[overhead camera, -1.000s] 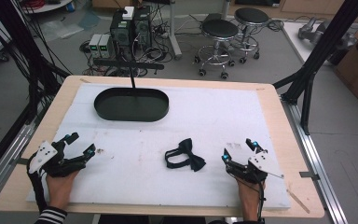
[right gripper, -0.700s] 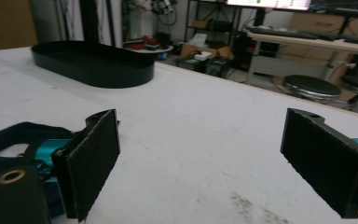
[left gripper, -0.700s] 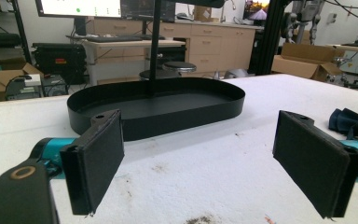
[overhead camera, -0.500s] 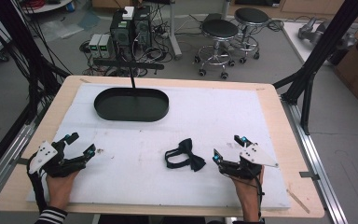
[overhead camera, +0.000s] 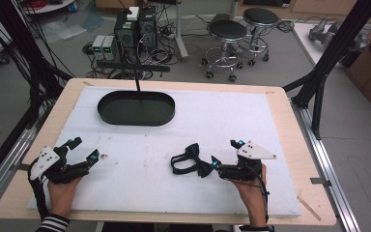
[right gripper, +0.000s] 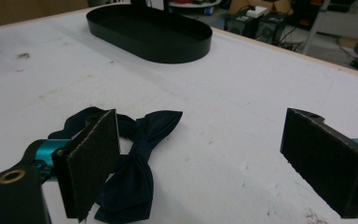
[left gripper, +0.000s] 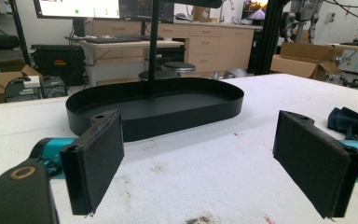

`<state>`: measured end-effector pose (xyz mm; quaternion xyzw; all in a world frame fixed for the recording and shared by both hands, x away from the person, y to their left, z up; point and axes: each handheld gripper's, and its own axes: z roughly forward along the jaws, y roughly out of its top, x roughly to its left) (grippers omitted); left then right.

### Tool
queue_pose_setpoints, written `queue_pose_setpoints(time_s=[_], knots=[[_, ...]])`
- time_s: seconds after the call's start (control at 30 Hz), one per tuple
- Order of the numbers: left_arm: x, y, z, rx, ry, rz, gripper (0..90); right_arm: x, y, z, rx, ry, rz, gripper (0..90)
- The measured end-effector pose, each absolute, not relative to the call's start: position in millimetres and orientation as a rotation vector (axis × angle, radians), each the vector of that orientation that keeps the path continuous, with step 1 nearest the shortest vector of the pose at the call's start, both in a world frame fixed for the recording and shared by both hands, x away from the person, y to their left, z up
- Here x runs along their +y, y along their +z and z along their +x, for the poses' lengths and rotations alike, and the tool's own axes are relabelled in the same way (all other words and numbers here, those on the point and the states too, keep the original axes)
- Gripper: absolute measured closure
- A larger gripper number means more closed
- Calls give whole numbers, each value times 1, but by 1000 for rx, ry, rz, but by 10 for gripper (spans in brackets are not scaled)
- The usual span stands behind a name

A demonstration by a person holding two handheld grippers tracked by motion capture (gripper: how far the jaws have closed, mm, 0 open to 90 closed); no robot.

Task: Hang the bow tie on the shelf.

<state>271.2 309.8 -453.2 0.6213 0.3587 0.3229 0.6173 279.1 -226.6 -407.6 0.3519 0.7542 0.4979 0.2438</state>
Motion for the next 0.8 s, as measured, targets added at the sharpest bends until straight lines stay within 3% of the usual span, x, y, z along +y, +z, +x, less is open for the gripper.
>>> queue_pose_setpoints(time_s=[0.4, 0.5, 0.8], knots=[[310, -453, 271, 831, 743, 1424, 166, -211, -402, 292, 2270, 1240, 983, 112], [310, -453, 272, 831, 742, 1424, 166, -208, -403, 294, 2320, 1221, 967, 169], [310, -453, 272, 834, 741, 1426, 167, -196, -410, 300, 2505, 1139, 982, 198]])
